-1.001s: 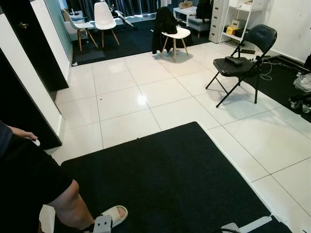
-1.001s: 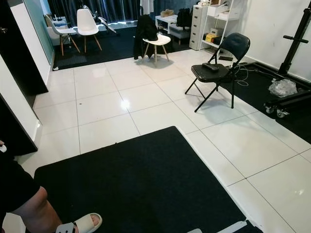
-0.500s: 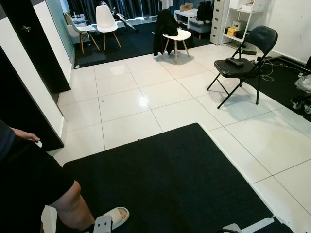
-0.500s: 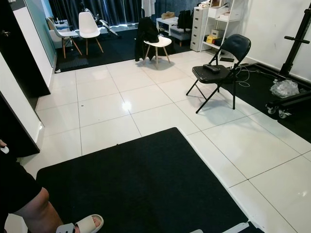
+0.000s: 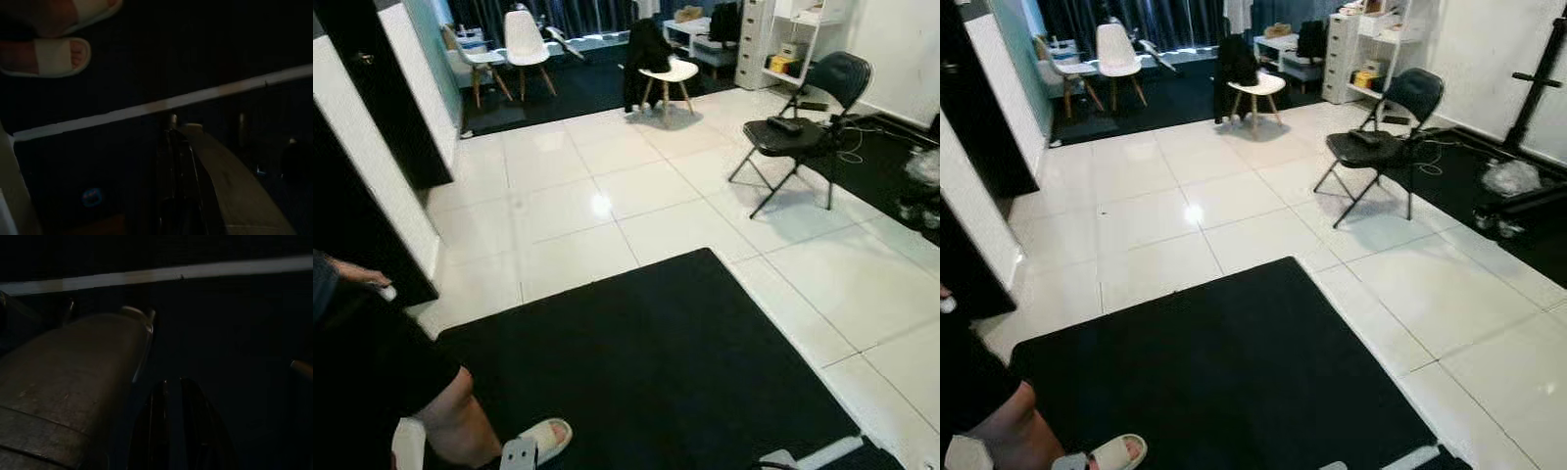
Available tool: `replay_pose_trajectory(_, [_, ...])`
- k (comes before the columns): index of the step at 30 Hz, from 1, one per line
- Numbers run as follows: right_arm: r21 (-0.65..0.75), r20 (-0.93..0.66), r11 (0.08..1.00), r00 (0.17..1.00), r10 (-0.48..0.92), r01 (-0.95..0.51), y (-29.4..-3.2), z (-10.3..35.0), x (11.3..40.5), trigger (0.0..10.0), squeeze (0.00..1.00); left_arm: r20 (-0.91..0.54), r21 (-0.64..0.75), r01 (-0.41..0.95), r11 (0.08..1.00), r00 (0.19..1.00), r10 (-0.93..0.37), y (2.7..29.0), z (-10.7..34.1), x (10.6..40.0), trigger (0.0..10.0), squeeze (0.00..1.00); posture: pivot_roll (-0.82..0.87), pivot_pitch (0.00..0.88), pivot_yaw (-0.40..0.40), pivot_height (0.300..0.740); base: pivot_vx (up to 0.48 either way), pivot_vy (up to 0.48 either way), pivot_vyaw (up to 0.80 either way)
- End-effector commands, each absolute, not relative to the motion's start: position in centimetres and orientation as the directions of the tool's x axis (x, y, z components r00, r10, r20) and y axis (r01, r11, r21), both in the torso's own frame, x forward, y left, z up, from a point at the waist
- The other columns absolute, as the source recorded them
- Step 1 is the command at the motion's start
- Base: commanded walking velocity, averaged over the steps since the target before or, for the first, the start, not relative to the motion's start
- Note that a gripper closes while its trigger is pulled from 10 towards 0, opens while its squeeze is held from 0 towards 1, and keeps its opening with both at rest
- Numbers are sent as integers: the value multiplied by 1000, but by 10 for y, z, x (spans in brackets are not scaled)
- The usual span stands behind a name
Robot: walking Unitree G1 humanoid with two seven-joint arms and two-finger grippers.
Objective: Restocking fridge
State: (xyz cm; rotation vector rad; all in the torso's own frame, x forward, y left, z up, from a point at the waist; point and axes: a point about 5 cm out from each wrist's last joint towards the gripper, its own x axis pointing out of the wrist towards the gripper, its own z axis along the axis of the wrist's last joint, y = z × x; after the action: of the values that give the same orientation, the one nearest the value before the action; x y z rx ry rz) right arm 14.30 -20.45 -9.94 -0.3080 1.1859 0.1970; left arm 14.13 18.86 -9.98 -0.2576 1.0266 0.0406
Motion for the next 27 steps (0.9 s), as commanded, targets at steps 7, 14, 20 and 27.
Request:
replay_pose_trajectory(7, [-125, -942, 936, 335, -8, -329, -205, -102, 137, 10000, 0, -849, -168, -147, 975, 524, -67, 193, -98, 145, 10000, 0, -102, 0, 69, 740, 0, 0, -768])
replay_pose_trajectory(14, [-141, -943, 935, 331, -28, -324, -217, -100, 134, 10000, 0, -830, -167, -216, 962, 557, -20, 197, -95, 150, 10000, 0, -101, 0, 68, 740, 0, 0, -769])
replay_pose_trajectory(20, [-145, -944, 937, 329, -35, -319, -221, -100, 132, 10000, 0, -819, -175, -257, 950, 574, 4, 201, -94, 153, 10000, 0, -102, 0, 74, 740, 0, 0, -766])
replay_pose_trajectory(27, [-141, -945, 938, 326, -32, -316, -220, -101, 131, 10000, 0, -808, -179, -267, 947, 590, 14, 206, -91, 158, 10000, 0, -94, 0, 68, 740, 0, 0, -764])
